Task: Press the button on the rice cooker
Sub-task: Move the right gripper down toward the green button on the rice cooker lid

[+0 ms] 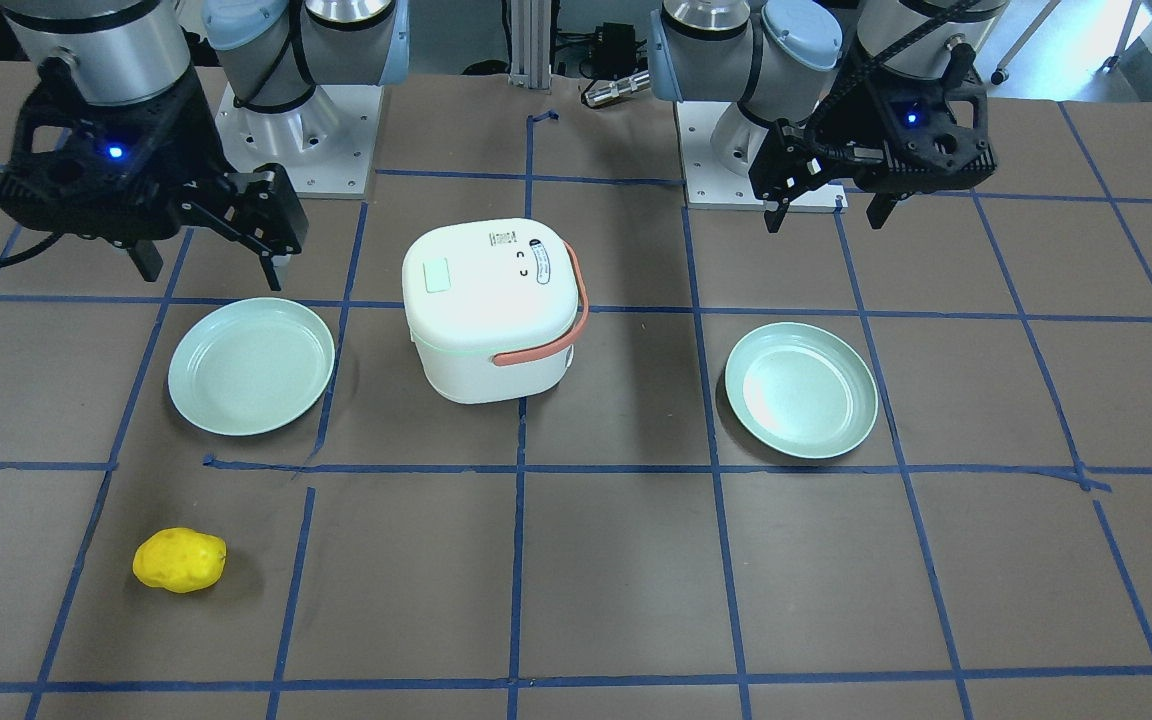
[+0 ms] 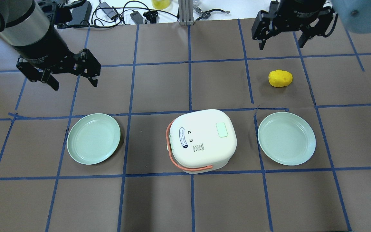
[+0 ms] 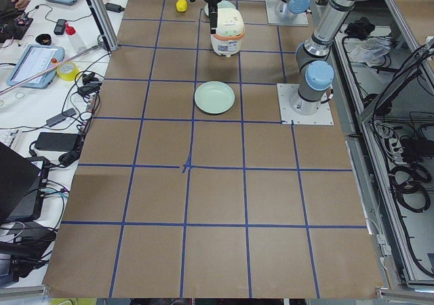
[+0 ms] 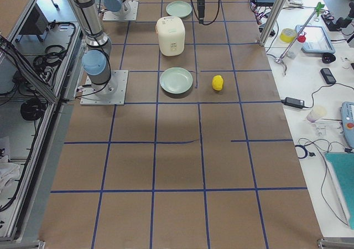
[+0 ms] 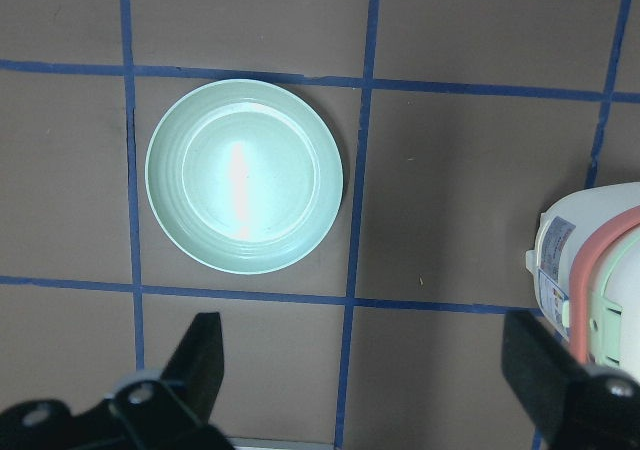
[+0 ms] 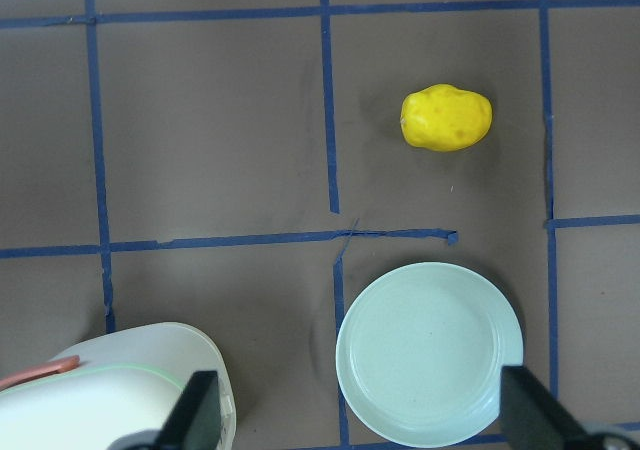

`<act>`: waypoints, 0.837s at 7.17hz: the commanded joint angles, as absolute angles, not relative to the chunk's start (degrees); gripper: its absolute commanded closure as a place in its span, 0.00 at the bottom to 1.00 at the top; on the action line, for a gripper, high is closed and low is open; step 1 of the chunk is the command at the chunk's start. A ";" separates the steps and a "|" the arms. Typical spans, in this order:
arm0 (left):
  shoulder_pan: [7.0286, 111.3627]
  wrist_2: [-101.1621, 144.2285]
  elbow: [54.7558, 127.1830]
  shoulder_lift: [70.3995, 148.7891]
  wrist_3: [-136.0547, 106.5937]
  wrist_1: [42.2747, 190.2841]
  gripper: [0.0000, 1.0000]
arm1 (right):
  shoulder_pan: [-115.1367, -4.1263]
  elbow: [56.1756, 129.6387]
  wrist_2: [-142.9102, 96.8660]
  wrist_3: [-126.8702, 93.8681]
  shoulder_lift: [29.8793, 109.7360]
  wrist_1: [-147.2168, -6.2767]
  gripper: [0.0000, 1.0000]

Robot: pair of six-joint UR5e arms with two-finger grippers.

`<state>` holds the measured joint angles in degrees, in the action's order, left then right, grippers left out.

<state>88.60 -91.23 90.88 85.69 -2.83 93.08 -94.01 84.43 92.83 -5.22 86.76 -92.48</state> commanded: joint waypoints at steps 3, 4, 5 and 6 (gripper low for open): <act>88.59 -91.23 90.88 85.69 -2.90 93.08 0.00 | -101.50 95.08 91.07 -5.98 89.48 -93.61 1.00; 88.59 -91.23 90.88 85.69 -2.81 93.08 0.00 | -103.60 98.32 88.44 -6.06 89.04 -94.47 1.00; 88.59 -91.23 90.88 85.69 -2.81 93.08 0.00 | -104.06 100.26 88.24 -6.06 89.12 -95.53 1.00; 88.59 -91.23 90.88 85.69 -2.81 93.08 0.00 | -104.24 101.33 88.16 -6.06 89.03 -95.62 1.00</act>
